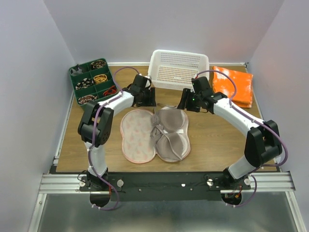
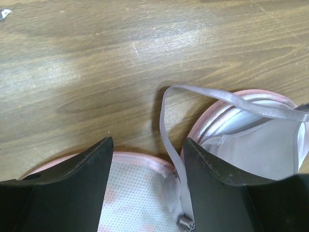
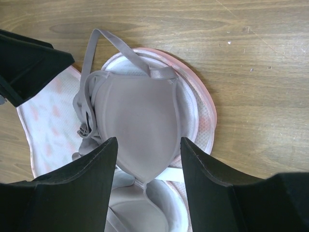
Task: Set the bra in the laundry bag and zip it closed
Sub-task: Adjust the bra in the laundry bag.
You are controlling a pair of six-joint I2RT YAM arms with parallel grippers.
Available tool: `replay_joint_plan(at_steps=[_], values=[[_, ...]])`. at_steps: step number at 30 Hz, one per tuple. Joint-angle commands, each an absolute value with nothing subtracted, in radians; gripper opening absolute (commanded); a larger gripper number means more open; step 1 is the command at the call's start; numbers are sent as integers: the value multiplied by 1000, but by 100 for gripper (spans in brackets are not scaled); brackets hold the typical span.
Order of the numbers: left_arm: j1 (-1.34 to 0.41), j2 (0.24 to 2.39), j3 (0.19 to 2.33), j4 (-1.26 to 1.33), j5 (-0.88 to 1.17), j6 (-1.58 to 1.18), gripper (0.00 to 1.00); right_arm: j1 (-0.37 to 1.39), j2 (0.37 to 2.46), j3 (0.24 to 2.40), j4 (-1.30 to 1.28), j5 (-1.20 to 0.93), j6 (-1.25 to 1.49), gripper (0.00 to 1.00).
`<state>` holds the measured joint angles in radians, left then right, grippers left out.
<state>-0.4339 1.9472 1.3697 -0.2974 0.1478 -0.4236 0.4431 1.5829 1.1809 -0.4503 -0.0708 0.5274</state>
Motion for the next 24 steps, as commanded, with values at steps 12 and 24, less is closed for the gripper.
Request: replay_joint_plan(at_steps=[12, 24], values=[[-431, 2095, 1635, -383, 241, -316, 61, 439, 1540, 1158, -456, -98, 538, 63], [-434, 2086, 1571, -405, 183, -222, 66, 439, 1548, 1158, -460, -94, 534, 63]])
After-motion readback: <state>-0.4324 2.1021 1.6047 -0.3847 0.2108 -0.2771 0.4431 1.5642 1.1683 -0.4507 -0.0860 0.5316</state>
